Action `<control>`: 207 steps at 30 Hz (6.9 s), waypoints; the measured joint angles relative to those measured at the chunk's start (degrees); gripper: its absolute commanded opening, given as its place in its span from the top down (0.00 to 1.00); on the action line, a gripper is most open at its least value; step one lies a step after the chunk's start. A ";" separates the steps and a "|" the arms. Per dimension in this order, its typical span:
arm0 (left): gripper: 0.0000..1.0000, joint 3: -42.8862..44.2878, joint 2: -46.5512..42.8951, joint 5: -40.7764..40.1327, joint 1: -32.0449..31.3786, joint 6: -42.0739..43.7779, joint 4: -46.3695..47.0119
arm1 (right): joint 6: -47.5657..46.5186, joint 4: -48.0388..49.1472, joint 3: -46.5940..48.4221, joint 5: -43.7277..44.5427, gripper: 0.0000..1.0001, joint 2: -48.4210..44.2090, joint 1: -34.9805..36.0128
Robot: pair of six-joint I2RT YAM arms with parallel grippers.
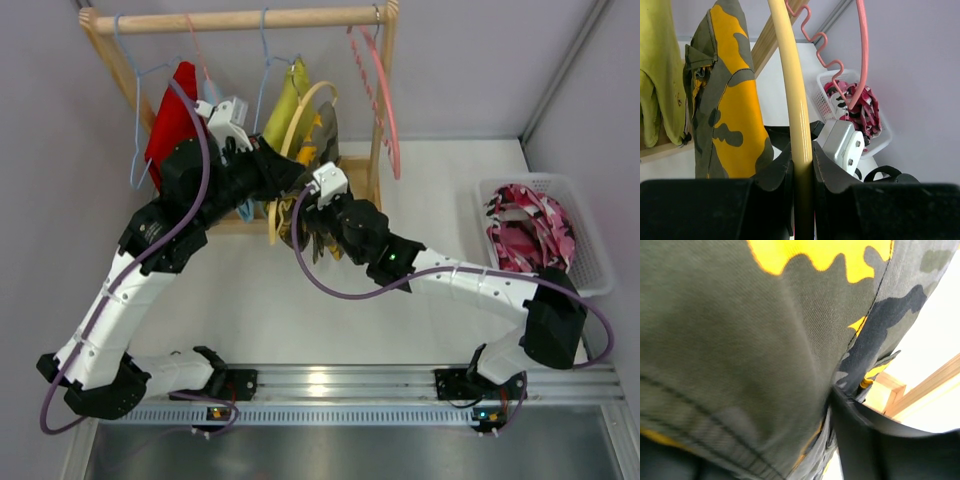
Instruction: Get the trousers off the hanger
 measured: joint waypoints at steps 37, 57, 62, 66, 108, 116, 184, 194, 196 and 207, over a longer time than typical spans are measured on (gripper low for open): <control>1.00 -0.46 0.00 0.50 -0.02 0.09 -0.81 | -4.81 -3.61 -8.41 -14.36 0.35 -11.06 -2.95; 1.00 -0.46 0.37 0.94 -0.02 0.09 -0.81 | -5.38 -5.81 -11.30 -15.85 0.33 -13.20 -3.82; 1.00 -0.46 0.37 1.44 -0.02 0.07 -0.79 | -5.70 -6.23 -11.80 -15.61 0.30 -13.40 -3.82; 1.00 -0.46 0.37 1.86 -0.02 0.00 -0.76 | -5.33 -6.14 -11.65 -14.34 0.23 -13.16 -3.82; 1.00 -3.45 -0.26 1.79 -0.02 -1.51 2.16 | 1.29 -13.07 -0.35 -9.66 1.00 -6.51 -3.87; 1.00 -9.35 -2.91 1.62 -0.02 -0.52 4.09 | 1.27 -21.16 4.33 -11.74 1.00 -12.39 -4.20; 1.00 -30.27 -5.38 7.39 2.62 4.57 10.38 | -0.37 -41.70 20.68 -20.63 1.00 -50.93 -32.09; 1.00 -25.64 -3.93 9.79 2.62 3.23 9.86 | -1.95 -53.70 13.90 -5.99 1.00 -60.00 -47.43; 1.00 -25.07 -3.93 10.23 2.60 2.89 9.99 | -3.34 -55.08 12.35 -1.75 1.00 -60.74 -48.96; 1.00 -25.03 -5.44 12.61 2.51 0.13 9.86 | -21.62 -48.89 1.38 16.63 1.00 -60.89 -49.11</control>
